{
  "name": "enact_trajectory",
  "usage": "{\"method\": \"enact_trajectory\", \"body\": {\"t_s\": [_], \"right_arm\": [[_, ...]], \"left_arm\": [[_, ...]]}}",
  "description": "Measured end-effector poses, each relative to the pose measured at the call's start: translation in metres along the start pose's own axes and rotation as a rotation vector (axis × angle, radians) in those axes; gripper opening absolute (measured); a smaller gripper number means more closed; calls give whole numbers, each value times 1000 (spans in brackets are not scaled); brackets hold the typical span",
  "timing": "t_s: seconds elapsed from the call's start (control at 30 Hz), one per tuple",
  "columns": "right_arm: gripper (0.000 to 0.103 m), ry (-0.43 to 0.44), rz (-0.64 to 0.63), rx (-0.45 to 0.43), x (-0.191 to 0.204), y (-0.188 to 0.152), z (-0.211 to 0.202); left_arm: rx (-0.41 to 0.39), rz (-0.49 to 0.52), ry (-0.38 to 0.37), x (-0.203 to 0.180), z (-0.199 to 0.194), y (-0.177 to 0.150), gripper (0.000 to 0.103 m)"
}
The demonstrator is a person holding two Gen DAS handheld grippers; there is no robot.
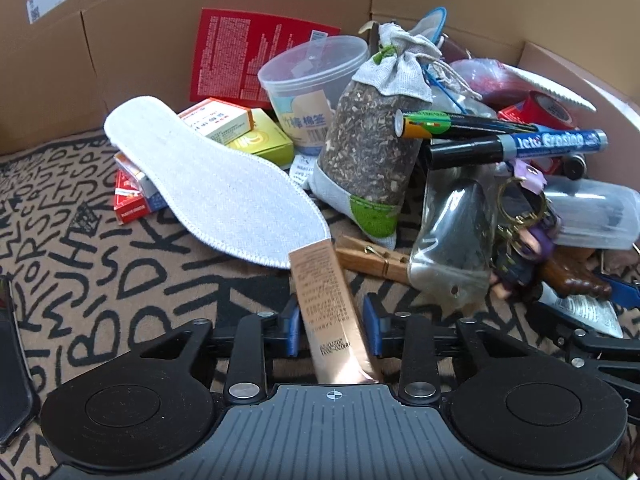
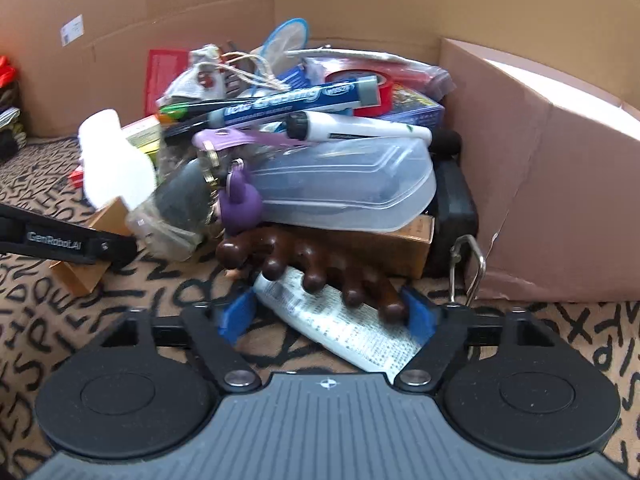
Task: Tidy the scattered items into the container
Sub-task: 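Close the right tool on the white tube while the left tool lifts the copper box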
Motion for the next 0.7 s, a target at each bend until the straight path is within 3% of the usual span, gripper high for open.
{"method": "enact_trajectory", "body": {"t_s": [0.03,0.3,0.53,0.57,0.63,0.7], "right_arm": [[73,2,-1,9,0,-1,-3],[59,57,11,56,5,-17,-36],[58,162,24,54,25,-27,-61],[59,169,31,48,25,-28,-64],[70,176,43,32,24,-28,-70],[73,162,46,10,20,-29,-75]], "left_arm": [[2,2,-4,0,-2,-2,22],[12,25,-45,-3,-24,-23,22],[27,74,-94,-13,-42,-47,22],[27,81,-98,-14,-44,-49,23],[22,86,-96,-14,-48,-54,40],[17,85,-94,-13,-51,-56,48]]}}
Point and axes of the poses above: each gripper's, at about its wrist camera, not at the fingertips, and z roughly the way its jaws point, x to its left, y to its top, the point moved 4 cm from there along z, roughly the way its jaws point, and after that the axes turned 9 degrees about -y, right-handed, at the moved point
